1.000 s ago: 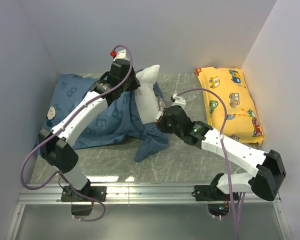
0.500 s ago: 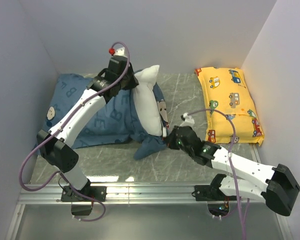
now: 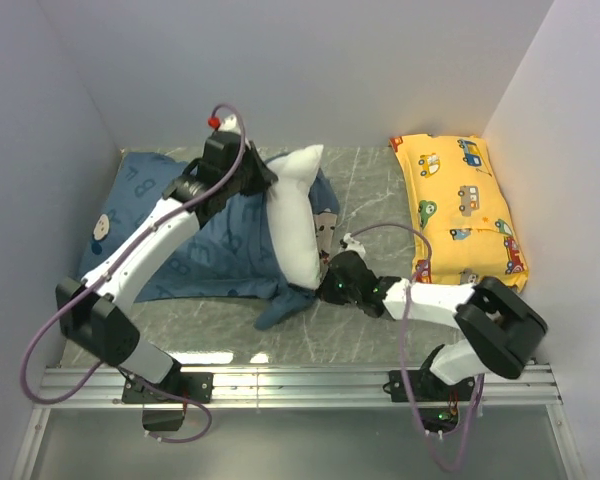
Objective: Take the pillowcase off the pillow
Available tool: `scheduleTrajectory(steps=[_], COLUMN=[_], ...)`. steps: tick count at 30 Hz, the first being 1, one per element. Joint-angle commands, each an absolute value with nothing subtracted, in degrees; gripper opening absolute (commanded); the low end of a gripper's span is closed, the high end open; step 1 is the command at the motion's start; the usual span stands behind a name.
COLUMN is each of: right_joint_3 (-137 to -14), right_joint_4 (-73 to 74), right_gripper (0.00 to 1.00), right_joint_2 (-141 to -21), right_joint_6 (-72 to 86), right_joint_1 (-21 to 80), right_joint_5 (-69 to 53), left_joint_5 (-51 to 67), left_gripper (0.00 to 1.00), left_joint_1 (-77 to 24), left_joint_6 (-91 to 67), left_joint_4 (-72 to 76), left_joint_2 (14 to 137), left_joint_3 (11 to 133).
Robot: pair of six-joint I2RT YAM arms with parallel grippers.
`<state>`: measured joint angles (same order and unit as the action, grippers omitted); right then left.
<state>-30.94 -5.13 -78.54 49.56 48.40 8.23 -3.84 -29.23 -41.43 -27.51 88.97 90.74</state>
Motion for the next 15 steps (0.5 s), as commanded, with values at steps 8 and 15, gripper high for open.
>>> scheduleTrajectory(steps=[8,15], right_joint_3=[-37.00,-37.18], right_joint_4=[-3.80,7.91], right_gripper=[0.61,0.76], right_joint_2=[-75.60,-55.85], right_joint_6=[44.03,42.98], right_joint_1=[40.35,36.30], right_joint_5=[-0.09,1.59], left_joint_5=[2.90,2.37], left_gripper=[0.01,0.01], left_joint_1=[-31.20,-34.44], left_joint_6=[-45.44,-45.18], left_joint_4=[-11.78,-11.43], left_joint_2=[77.34,79.63], left_joint_3=[74.18,76.11])
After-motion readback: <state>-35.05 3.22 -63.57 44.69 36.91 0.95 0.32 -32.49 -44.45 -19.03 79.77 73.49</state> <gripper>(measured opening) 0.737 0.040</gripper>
